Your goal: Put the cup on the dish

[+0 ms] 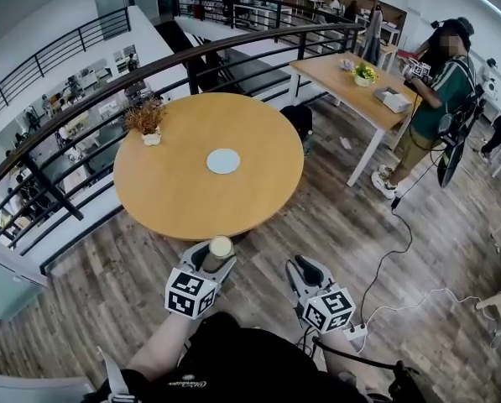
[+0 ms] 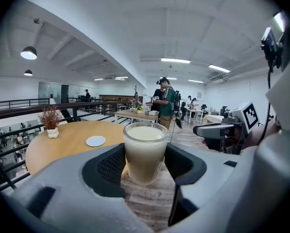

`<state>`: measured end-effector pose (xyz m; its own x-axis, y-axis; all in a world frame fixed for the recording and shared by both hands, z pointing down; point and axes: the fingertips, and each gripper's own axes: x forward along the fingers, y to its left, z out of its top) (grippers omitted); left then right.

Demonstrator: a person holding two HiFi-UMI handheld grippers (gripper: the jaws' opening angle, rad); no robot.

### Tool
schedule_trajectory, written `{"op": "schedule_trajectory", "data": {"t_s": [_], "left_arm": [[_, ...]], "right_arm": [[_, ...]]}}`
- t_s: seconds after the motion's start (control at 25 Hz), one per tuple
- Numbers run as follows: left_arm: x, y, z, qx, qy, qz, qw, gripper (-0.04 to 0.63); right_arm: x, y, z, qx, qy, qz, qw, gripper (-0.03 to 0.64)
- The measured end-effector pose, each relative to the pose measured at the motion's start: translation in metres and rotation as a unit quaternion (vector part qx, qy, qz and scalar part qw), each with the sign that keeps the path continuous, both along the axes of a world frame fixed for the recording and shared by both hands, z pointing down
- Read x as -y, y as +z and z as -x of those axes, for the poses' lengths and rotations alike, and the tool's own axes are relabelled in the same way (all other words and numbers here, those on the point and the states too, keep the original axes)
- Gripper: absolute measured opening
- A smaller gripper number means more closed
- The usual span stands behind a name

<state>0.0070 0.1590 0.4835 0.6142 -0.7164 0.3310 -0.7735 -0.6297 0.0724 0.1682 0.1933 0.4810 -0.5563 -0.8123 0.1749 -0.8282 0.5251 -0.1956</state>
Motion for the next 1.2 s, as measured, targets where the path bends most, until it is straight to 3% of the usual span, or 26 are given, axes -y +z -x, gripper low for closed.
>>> {"op": "schedule_trajectory", "data": {"t_s": [0.68,1.2], "left_arm": [[0.028,-0.003,-0.024,-0.001,0.000,-0.004,1.0000,0.255],[0.135,0.009,0.006,-0.003,-0.008,0.016,0.9998,0.255]], "right_arm": [[0.019,0.002,-0.012,-0.017,-0.020,-0.004,1.000,0.078],[0.123,0.010,0.025,-0.003,-0.037,0.015,0.999,0.078]]}}
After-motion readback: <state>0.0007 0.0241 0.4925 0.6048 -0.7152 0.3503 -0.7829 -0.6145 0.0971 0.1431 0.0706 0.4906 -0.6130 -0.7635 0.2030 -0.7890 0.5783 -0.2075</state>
